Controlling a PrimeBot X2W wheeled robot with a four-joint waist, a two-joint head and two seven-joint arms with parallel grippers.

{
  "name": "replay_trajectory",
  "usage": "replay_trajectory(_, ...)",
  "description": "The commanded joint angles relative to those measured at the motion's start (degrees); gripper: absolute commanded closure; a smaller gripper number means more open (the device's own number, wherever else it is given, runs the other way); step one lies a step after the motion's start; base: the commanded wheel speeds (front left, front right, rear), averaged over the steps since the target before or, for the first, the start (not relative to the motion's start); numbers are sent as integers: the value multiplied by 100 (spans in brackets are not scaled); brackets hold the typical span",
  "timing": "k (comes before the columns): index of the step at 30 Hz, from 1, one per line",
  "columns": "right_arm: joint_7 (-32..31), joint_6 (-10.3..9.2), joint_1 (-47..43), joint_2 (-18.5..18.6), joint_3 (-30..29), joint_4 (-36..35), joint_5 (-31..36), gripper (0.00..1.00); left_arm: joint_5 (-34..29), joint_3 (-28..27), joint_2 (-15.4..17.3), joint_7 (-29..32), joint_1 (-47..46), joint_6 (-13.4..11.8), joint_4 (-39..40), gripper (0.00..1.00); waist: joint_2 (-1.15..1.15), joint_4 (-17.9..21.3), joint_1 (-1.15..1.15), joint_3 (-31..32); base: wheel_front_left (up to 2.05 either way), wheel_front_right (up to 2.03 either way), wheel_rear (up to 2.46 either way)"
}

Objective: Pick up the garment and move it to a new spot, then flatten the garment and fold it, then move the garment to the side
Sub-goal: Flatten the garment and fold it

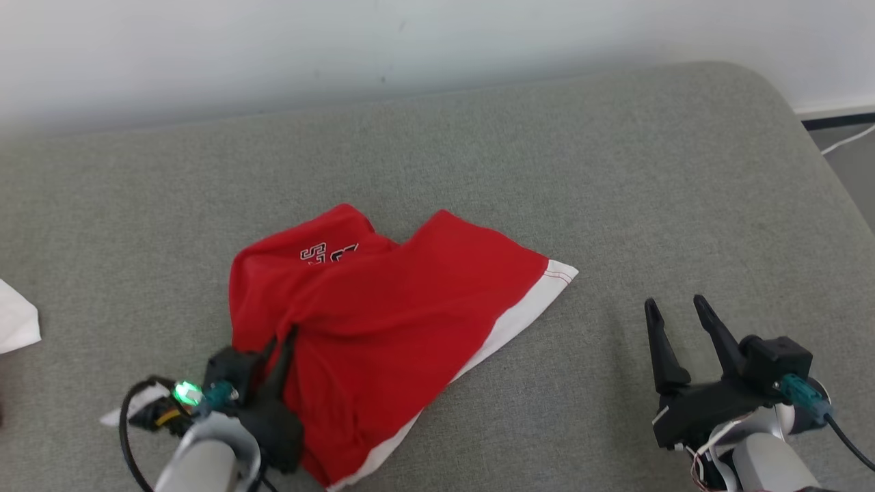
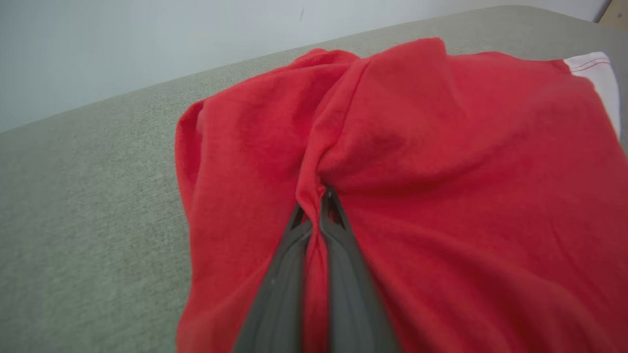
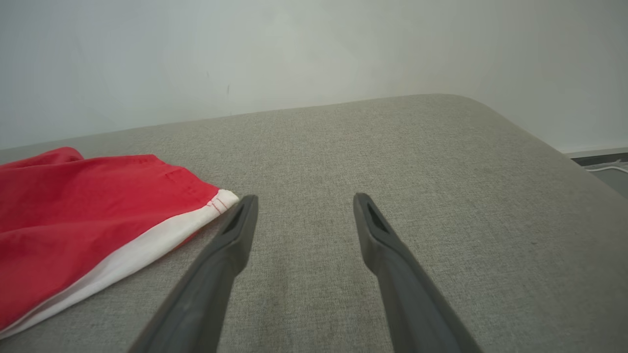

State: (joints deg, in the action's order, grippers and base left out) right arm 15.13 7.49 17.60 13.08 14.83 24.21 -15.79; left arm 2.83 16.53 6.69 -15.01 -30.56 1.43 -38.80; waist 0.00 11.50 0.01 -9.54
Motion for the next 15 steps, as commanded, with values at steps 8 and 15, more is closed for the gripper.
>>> replay_trajectory(8, 3, 0, 274, -152, 97, -60, 20, 0, -340, 5, 514, -27, -808, 18, -2, 100, 0, 155, -1, -344, 0, 0, 0)
replay_trajectory(15, 2, 0, 429, -203, 227, -53, -66, 0, -559, 169, 1009, -26, -1400, 121, -347, 100, 0, 371, -1, -521, 0, 0, 0)
